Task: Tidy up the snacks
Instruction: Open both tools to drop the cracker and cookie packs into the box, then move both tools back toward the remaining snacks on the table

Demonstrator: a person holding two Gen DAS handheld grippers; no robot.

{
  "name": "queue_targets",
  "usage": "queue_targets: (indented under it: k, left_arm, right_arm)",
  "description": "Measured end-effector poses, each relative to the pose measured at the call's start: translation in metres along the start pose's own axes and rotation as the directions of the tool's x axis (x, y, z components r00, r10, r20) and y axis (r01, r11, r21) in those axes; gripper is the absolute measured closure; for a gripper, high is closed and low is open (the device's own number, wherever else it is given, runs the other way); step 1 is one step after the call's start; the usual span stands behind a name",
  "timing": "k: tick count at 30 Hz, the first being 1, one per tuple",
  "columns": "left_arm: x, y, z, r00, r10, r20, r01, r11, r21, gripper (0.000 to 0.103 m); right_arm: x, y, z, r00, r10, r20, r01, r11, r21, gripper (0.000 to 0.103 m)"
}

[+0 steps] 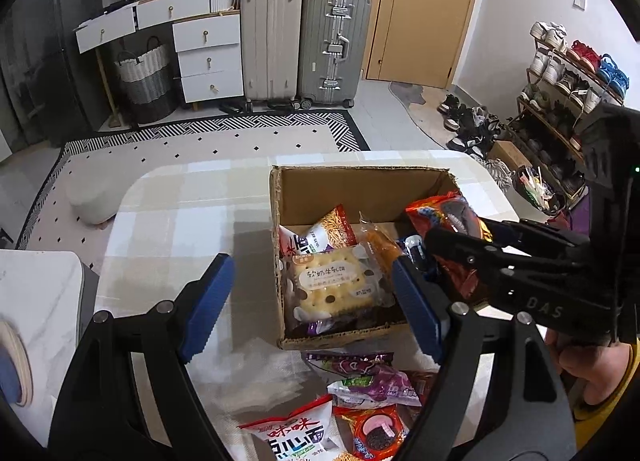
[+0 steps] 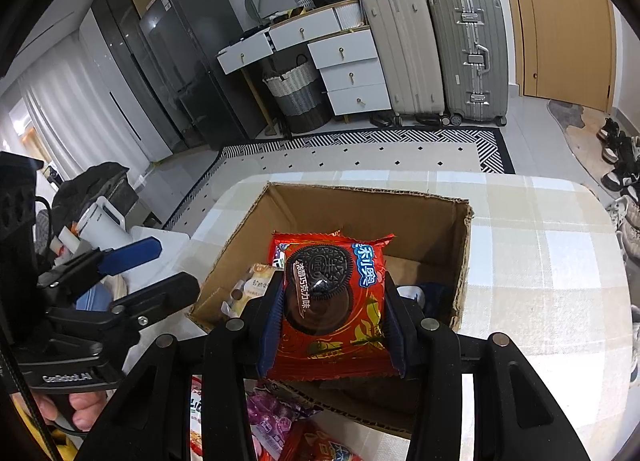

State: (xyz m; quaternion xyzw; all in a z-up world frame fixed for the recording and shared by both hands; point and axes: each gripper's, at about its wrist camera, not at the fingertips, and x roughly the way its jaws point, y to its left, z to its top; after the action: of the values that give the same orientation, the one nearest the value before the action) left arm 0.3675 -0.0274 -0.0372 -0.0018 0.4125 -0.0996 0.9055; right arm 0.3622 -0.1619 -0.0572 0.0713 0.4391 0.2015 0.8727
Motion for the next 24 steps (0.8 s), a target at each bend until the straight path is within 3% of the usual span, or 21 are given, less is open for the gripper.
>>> queue_targets:
  k: [12,24]
  left_arm:
    - [-0.029,-0.001,-0.005,1.0,0.006,0.009,-0.006,1.0,-0.012,0.024]
    - [-0.097,-0.006,-0.025,0.996,0.054,0.064,-0.052,0.998,-0.042,0.021]
  right_arm:
    - [-0.018,0.007,-0.003,0.999,-0.02,0.027,0.02,1.0,-0.015,0.057]
    - [-0.1,0.047,-0.021,0.989,0.011,0.144,-0.002,0.998,-0.06,0.056]
